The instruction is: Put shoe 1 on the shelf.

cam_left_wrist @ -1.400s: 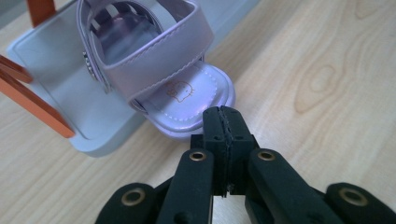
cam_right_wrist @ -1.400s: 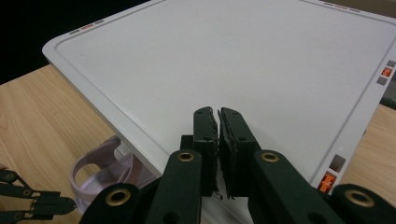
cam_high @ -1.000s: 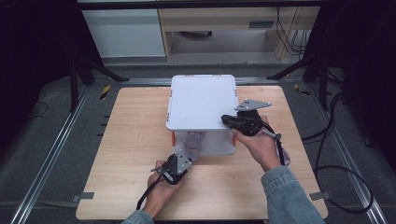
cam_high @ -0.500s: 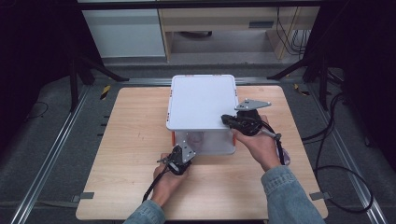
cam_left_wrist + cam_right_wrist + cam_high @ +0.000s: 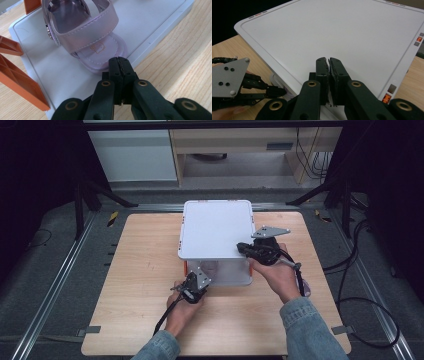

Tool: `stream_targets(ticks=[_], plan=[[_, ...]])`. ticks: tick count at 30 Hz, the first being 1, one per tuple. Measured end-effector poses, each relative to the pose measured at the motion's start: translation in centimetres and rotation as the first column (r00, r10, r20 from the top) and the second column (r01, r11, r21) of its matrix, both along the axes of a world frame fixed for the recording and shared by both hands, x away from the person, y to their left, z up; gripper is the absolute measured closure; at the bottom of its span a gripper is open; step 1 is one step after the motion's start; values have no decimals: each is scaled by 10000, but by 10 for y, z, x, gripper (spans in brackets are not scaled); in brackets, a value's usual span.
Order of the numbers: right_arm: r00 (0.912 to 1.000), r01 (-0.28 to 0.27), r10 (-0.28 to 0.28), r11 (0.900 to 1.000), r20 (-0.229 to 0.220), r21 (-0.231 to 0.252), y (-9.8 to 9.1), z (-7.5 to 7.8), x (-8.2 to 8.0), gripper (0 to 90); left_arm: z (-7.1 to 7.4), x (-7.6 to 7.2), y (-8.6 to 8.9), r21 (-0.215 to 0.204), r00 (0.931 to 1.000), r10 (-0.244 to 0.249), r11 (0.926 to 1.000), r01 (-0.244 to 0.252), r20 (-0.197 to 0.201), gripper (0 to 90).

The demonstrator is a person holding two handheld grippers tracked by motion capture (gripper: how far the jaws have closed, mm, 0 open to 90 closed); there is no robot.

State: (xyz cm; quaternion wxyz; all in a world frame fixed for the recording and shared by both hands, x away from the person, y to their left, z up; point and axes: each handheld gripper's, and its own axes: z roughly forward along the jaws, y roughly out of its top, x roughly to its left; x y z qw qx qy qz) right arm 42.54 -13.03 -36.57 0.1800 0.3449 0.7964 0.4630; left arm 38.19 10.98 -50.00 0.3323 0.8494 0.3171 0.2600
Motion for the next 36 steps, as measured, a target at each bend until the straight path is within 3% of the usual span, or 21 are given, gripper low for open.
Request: stream_targets(ticks=[5,9,10,12,14,17,21,24,27,29,36], plan=[[10000,21,-21,10000,-28,27,0,0,0,847,0,0,1,-94,10000,24,10000,-24,-52,892],[9999,124,-123,9999,-59,101,-1,0,1,786,2,0,1,-271,10000,88,9996,-88,8,865],[9997,220,-219,9996,-58,151,-1,0,2,711,3,0,3,-421,9999,122,9990,-121,23,858],[9996,257,-256,9995,-69,183,-1,0,2,687,4,-1,4,-495,9999,140,9987,-138,33,852],[9987,503,-506,9980,80,373,-5,1,1,573,7,-4,7,-700,9998,202,9973,-199,41,817],[9971,723,-732,9964,204,445,-10,3,-1,500,9,-6,11,-601,9998,182,9980,-178,63,752],[9922,1109,-1141,9918,497,639,-24,9,-6,414,14,-12,26,-488,9995,321,9983,-319,32,662],[9853,1485,-1543,9858,738,781,-37,10,-16,355,18,-16,44,-663,9983,490,9965,-510,-316,595],[9812,1648,-1726,9821,862,907,-45,10,-21,333,20,-18,54,-802,9973,637,9946,-665,-373,553],[9781,1767,-1854,9798,944,941,-52,11,-26,313,22,-21,63,-872,9961,794,9928,-824,-378,479],[9691,2168,-2264,9711,978,997,-81,5,-35,283,29,-26,100,-1120,9867,1612,9803,-1627,-225,347]])
